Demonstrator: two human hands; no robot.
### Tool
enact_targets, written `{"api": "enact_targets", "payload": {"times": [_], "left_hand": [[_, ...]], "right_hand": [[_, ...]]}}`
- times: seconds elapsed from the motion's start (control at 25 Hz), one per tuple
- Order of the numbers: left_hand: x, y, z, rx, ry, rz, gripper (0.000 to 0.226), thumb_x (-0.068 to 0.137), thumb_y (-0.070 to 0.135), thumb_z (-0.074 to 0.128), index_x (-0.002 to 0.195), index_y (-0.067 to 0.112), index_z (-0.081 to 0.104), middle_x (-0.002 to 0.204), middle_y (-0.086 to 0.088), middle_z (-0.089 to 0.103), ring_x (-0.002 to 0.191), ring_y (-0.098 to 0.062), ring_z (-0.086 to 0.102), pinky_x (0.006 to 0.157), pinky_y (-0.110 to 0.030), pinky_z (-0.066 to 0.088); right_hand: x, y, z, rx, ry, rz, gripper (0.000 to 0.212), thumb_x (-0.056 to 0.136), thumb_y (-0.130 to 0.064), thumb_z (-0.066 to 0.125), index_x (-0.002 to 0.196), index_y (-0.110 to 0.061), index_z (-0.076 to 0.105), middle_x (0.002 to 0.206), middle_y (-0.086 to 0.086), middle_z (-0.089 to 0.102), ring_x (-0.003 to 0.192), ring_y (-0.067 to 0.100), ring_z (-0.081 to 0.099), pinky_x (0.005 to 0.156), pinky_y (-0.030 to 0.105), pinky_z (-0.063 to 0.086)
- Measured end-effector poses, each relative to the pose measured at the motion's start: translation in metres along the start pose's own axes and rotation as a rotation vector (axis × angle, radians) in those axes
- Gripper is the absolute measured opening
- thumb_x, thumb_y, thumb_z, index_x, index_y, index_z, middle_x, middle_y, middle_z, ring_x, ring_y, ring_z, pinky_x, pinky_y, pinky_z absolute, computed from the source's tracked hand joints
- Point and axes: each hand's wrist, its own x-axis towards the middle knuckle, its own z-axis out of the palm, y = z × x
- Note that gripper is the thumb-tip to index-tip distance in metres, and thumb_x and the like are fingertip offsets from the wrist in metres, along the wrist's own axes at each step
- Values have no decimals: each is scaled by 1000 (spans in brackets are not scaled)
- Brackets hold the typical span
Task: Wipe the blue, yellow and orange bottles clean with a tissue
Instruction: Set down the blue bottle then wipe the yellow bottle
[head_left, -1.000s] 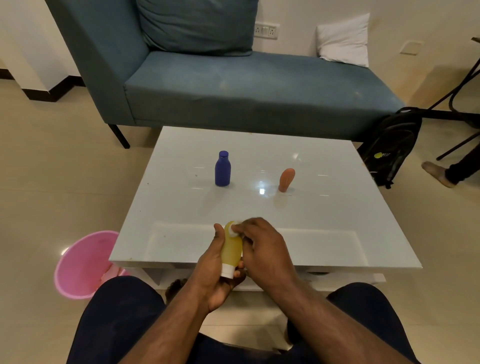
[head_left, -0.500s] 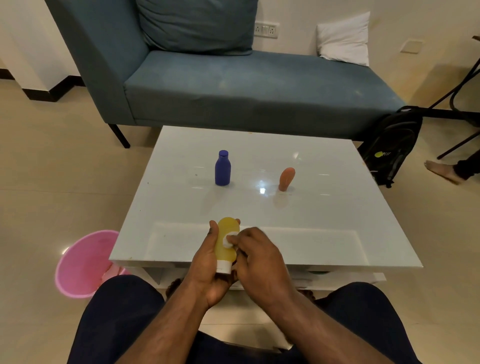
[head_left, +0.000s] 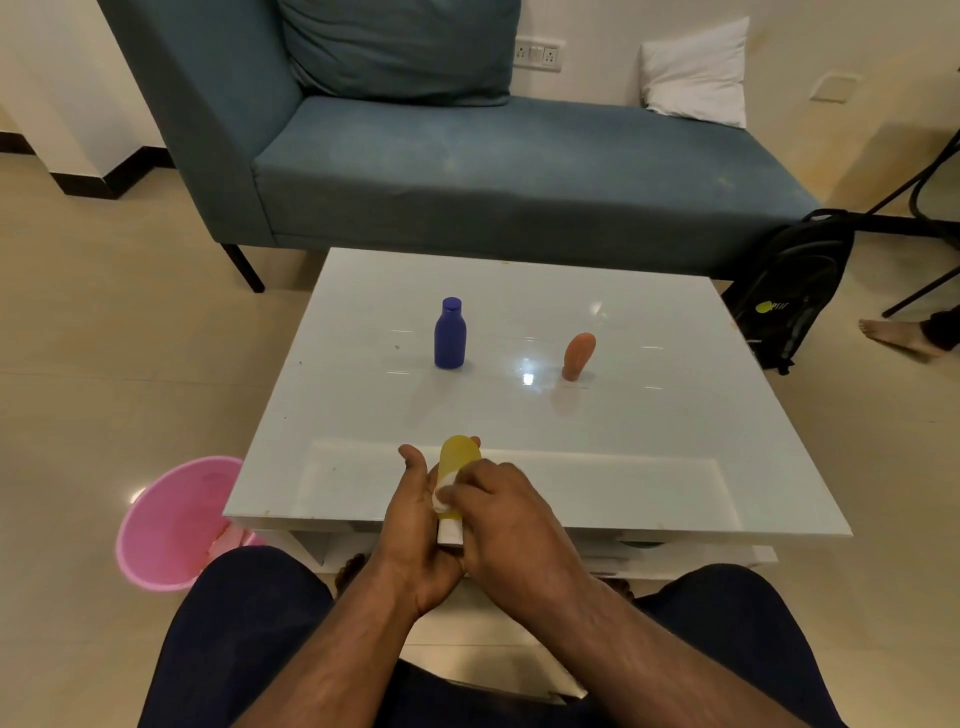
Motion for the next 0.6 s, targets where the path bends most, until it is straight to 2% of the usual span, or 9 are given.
{"api": "enact_targets", "payload": {"times": [0.2,0.32,0.4,0.6], "left_hand": [[-2,-5,7,46,3,-14,73,94,72,31,130,17,64,120,-17,73,103,-32,74,77,-45,59],[0,-3,1,14,-18,9,73,93,73,33,131,20,66,121,-15,72,107,-32,72,82,-46,58],[3,-2,-3,-23,-43,3,70,93,71,38,135,23,64,119,-15,71,108,-32,70,85,-48,58],[3,-7,3,4,-32,-14,58,99,58,45,133,15,64,128,-19,68,115,-35,67,86,-48,56]], "right_hand": [[26,16,-4,-27,81,85,32,83,-16,61,115,-19,65,111,1,59,102,19,51,83,23,39],[13,-4,0,-43,40,42,32,82,-10,62,113,-15,67,110,1,61,101,19,51,86,29,45],[-3,-5,0,12,21,4,31,80,-10,64,109,-18,68,105,-1,62,94,17,52,79,30,49],[15,18,-2,84,101,121,27,85,-18,60,111,-20,67,109,0,62,100,17,54,88,29,47]]}}
